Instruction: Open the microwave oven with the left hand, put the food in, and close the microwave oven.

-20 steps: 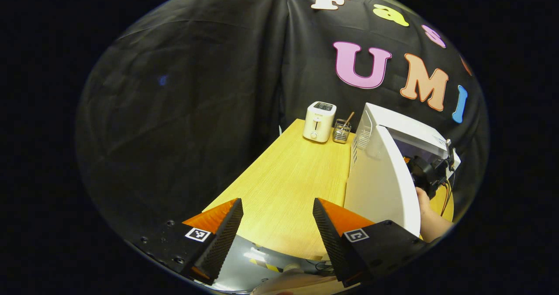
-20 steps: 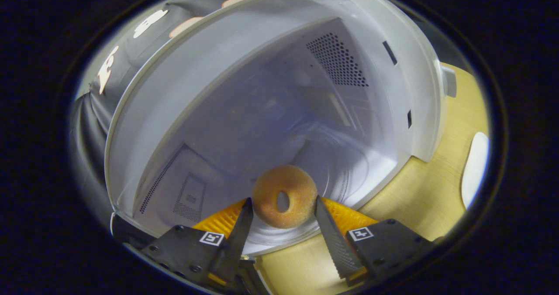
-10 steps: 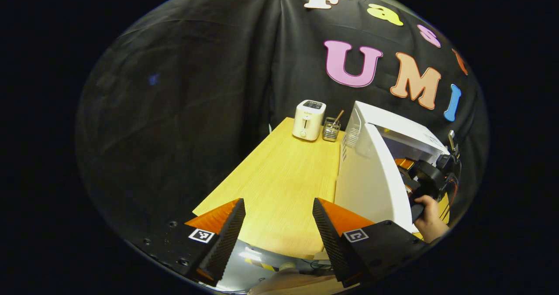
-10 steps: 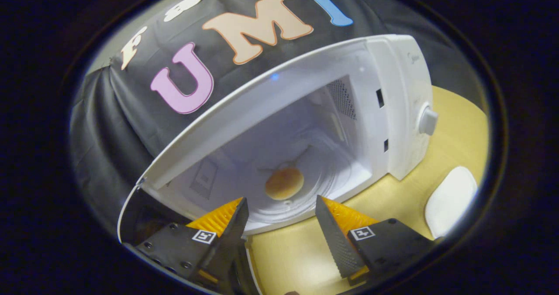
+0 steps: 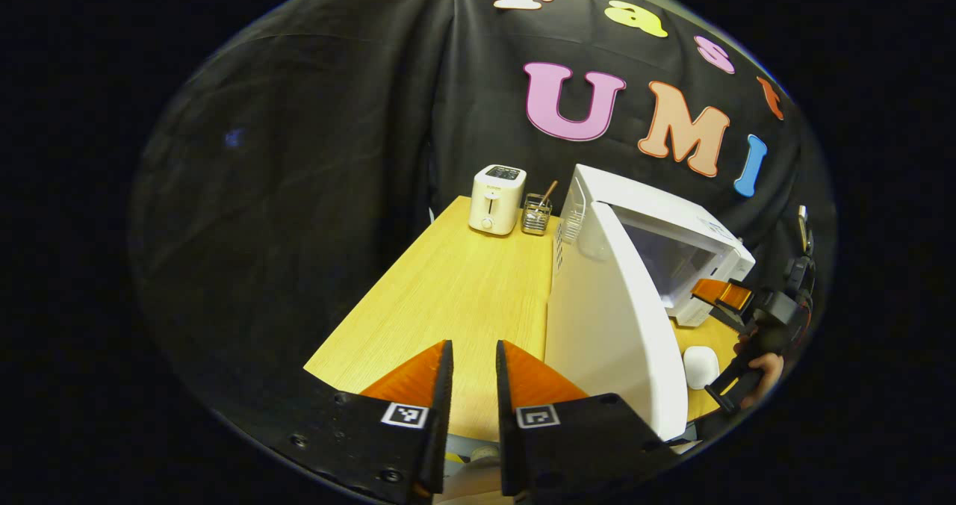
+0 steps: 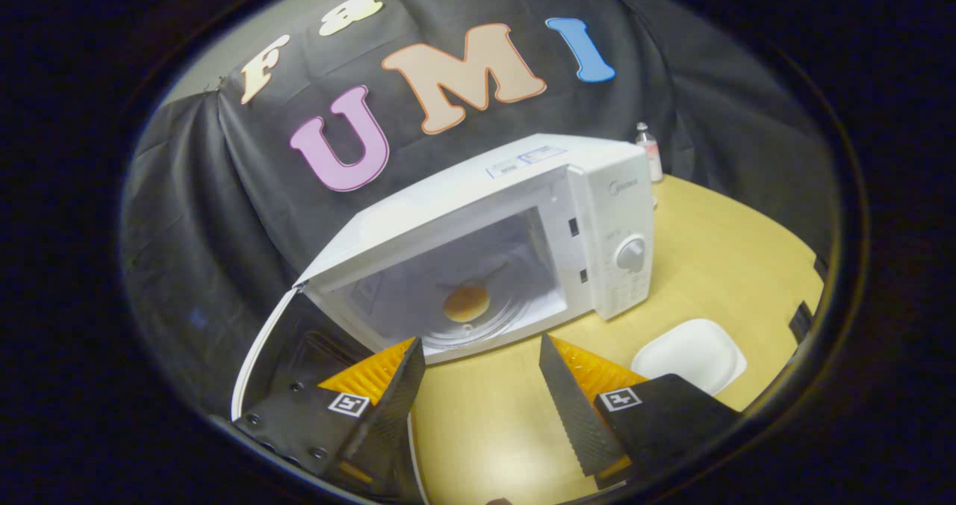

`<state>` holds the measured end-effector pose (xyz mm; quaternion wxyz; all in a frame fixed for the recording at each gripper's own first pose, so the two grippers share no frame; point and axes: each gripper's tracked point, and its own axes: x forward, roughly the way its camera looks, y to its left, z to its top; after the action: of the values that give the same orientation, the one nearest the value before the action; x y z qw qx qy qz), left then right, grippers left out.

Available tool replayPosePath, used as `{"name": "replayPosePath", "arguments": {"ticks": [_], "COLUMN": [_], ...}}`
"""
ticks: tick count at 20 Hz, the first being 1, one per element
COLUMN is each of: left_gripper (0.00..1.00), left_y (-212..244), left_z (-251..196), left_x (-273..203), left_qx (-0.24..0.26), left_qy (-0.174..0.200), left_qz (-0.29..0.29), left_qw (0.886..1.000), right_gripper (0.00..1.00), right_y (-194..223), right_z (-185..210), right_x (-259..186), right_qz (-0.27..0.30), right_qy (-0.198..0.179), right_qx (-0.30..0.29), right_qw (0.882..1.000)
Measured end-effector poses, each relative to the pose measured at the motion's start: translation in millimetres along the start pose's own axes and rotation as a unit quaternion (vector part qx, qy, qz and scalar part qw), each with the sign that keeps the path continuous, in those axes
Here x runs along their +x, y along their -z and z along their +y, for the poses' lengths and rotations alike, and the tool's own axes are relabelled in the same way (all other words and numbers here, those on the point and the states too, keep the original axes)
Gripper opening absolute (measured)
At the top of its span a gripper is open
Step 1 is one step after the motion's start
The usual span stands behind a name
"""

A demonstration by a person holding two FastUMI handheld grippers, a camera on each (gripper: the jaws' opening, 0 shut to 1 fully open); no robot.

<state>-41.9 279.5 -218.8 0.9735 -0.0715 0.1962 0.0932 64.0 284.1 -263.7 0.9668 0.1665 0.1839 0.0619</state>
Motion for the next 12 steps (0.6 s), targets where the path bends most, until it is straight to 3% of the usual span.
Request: {"name": "replayPosePath", "arguments": {"ticks": [3,6,7,12], "left_gripper": [0.01,0.01,0.01,0.01], "left_y": [3.1,6.3,6.9,12.3], "left_z": [-4.0,-16.9,-20.8,-40.6], "left_x": [1.9,2.9,2.5,3.8], "left_qx": [0.018,0.032,0.036,0.057], "left_qy": [0.002,0.024,0.030,0.058], "left_qz": [0.009,0.018,0.018,0.026], "left_qw": [1.000,0.999,0.999,0.996], "right_gripper": [0.95,0.96,0.89,0.89], "right_y": [-11.7,-15.5,-13.7,0.9], "right_z": [-6.0,-8.3,-9.1,-23.3], "right_x": [-23.4,-44.0,-49.7,-72.8], "right_qz": [-0.013,-0.024,-0.023,-0.005], "right_qy": [0.010,0.017,0.020,0.035], "right_qx": [-0.014,-0.035,-0.043,-0.052], "right_qw": [1.000,0.999,0.999,0.998]}}
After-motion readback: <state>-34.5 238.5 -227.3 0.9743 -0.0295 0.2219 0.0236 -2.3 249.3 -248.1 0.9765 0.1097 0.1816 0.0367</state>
